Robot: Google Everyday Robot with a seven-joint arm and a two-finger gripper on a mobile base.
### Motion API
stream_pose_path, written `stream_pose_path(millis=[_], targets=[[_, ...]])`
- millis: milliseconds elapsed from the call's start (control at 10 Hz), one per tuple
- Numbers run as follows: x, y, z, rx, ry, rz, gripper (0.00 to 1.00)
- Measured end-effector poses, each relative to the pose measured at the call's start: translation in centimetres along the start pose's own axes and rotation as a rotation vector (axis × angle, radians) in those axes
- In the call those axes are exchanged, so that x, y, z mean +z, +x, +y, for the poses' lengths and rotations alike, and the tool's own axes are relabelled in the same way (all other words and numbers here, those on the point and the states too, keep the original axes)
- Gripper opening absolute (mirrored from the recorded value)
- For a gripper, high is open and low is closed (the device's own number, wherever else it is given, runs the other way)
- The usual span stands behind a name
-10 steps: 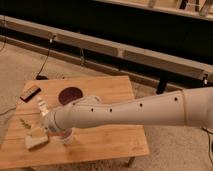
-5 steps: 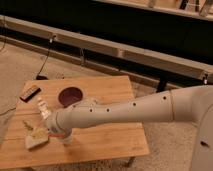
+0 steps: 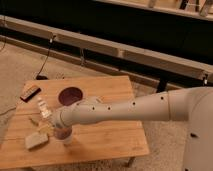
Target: Place the pepper in the ceramic cup
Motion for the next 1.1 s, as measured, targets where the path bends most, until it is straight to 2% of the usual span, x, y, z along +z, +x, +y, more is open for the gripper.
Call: stream_pose_path(millis=[100, 200, 400, 900, 1100], targets=[[-0.3, -0.1, -0.3, -0.005, 0.008, -0.02, 0.75], [-0.5, -0.1, -0.4, -0.006, 0.014, -0.036, 0.79], [-0.8, 0.3, -0.4, 0.001, 0.016, -0.051, 0.8], [-0.8, 1.0, -0.3, 0.024, 0.002, -0.042, 0.8], [-1.7, 0.9, -1.5, 0.023, 0.036, -0.021, 0.8]])
